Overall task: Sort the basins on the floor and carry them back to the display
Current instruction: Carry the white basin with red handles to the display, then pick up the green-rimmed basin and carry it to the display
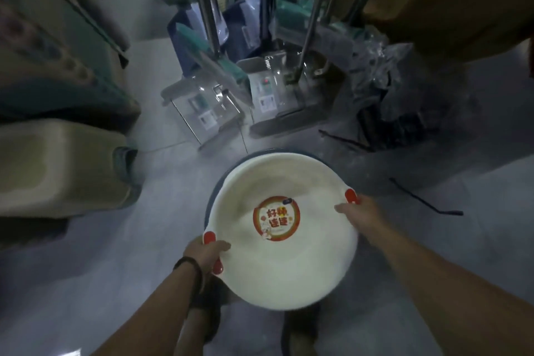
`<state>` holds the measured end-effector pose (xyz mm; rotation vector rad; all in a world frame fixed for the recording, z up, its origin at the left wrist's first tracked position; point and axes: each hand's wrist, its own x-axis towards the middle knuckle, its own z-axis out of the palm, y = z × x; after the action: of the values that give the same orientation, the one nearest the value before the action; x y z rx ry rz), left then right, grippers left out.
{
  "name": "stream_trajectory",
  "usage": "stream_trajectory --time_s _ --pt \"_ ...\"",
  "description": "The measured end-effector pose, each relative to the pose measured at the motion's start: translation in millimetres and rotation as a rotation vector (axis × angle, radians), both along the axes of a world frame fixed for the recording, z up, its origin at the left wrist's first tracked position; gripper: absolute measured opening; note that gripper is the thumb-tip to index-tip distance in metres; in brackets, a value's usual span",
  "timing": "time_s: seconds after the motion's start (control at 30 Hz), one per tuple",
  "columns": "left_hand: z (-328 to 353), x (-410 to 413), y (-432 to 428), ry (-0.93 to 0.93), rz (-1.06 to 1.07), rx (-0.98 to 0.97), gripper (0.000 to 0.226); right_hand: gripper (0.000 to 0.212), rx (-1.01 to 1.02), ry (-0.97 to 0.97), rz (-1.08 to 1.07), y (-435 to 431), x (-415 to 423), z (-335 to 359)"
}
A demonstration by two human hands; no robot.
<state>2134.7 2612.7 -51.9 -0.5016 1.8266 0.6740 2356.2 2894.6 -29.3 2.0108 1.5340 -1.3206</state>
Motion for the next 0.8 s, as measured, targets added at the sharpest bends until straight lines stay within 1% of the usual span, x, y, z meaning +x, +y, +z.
stream_trajectory --time_s 0.1,0.2,0.3,0.33,0.4,0.43,0.57,0.7,0.8 --pt "-2.9 12.3 3.8 0.109 -0.011 -0.039 0.028 0.031 -0.047 0.001 0.097 -4.6 -2.7 1.2" --pt "20.6 16.0 5.8 0.096 -0.051 -0.041 0.027 0.028 -0.084 -0.035 0.239 -8.3 0.0 21.3" --pt "67.8 11.6 11.0 0.121 -0.109 -0.035 0.017 0.044 -0.055 -0.029 0.37 -12.6 -5.6 61.4" --pt "88.6 9.0 14.2 0.132 -0.15 -0.023 0.018 0.048 -0.054 -0.012 0.404 -14.6 -10.9 79.5" --pt "136.5 2.0 19.0 0.153 -0.251 0.017 0.035 0.055 -0.067 0.017 0.48 -21.4 -29.2 126.3" --pt "165.1 -0.7 20.1 0.155 -0.292 0.045 0.04 0.055 -0.076 0.04 0.518 -27.0 -40.7 152.8" --pt "298.2 -15.3 10.9 0.218 -0.468 0.125 0.034 0.042 -0.066 0.162 0.694 -60.1 -96.5 272.3" --pt "428.0 -33.5 -29.9 0.339 -0.476 0.147 0.032 0.039 0.009 0.267 0.896 -112.7 -154.1 393.2" --pt "504.1 -47.9 -91.4 0.471 -0.424 0.127 0.031 0.034 0.048 0.359 1.01 -174.3 -197.8 475.4"
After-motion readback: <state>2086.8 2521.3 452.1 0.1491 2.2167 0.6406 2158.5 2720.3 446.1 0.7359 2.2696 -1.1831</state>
